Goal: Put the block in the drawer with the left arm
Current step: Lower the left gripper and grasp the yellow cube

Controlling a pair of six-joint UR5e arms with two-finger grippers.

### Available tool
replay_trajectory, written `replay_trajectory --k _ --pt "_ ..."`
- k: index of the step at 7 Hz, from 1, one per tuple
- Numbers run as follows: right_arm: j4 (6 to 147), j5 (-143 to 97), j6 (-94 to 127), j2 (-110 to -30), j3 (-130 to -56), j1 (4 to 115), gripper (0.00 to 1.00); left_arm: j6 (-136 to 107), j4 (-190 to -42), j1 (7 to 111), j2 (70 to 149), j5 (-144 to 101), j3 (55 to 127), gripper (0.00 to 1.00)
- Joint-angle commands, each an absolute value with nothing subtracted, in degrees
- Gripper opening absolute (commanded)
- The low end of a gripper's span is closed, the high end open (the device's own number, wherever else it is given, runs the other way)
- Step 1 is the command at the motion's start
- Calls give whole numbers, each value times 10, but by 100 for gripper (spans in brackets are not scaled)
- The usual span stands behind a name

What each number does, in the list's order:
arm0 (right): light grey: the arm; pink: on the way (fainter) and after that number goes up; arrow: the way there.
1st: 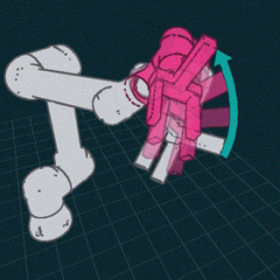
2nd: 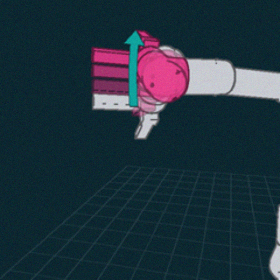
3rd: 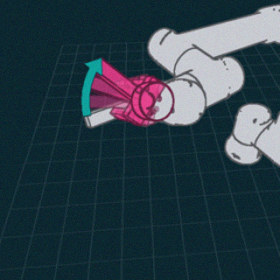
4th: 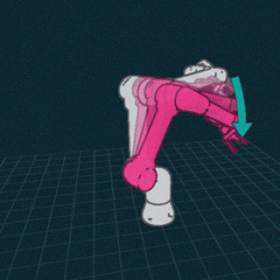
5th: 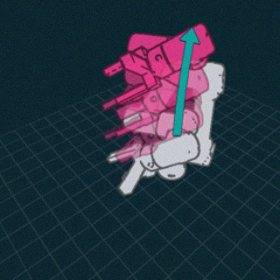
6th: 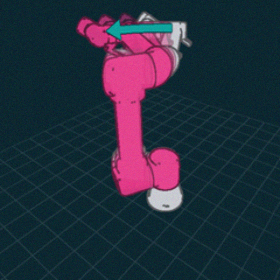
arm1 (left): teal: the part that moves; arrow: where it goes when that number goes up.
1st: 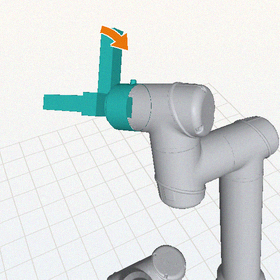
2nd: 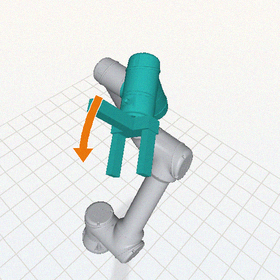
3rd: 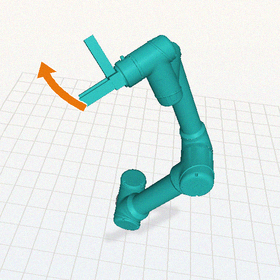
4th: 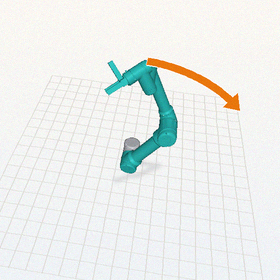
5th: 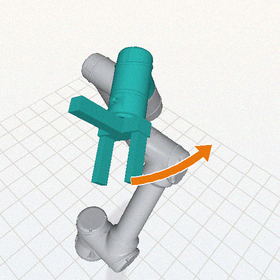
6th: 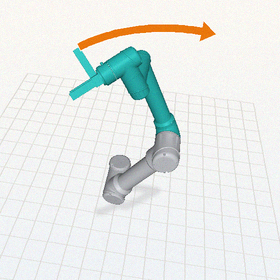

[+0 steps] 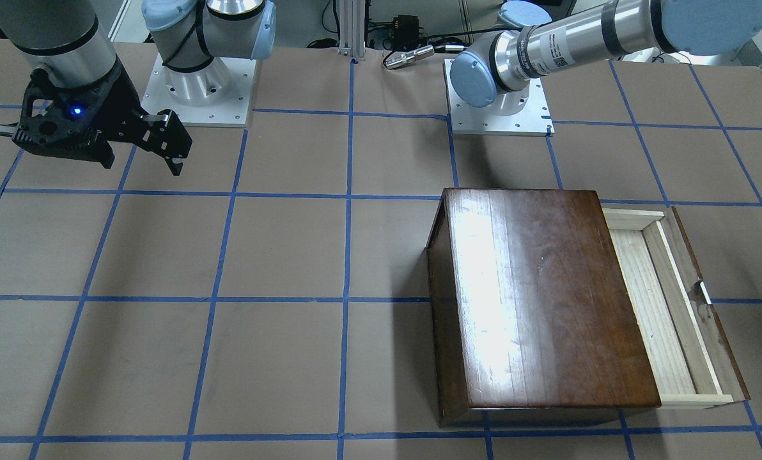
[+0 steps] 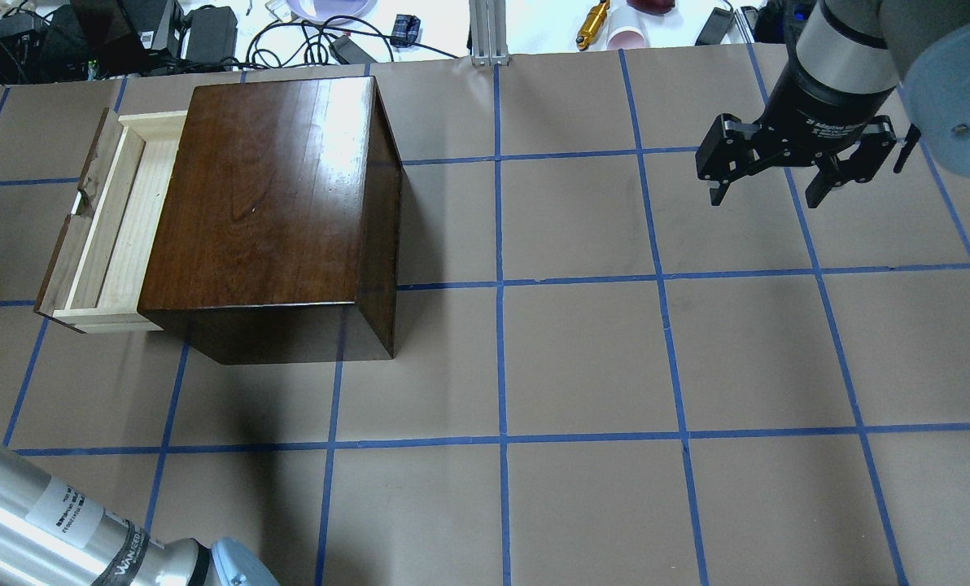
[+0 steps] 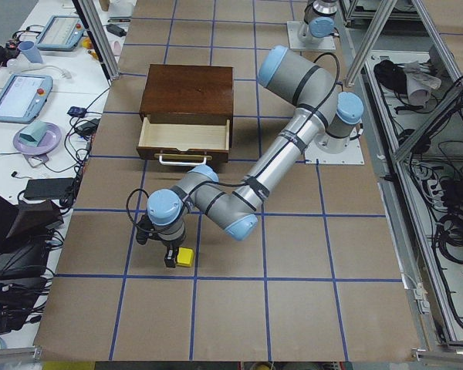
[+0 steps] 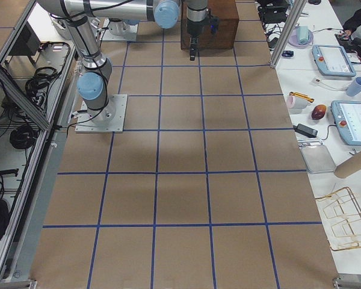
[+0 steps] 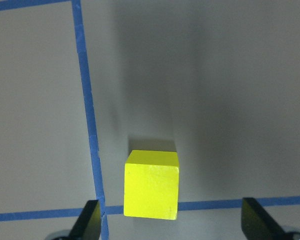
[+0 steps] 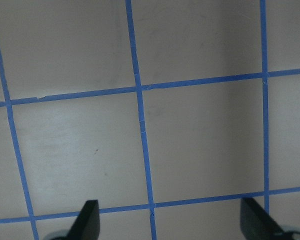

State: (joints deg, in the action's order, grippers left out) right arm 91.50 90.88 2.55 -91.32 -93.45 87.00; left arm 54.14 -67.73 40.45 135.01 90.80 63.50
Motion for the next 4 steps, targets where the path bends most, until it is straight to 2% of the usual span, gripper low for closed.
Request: replay_trajectory --k 1,3,4 --pt "915 909 25 -913 -934 870 100 544 -671 403 1374 909 635 100" --pt "915 909 25 -913 -934 870 100 548 -671 403 1384 928 635 100" --pt "915 909 25 -913 -934 870 100 567 -671 403 1389 934 635 84"
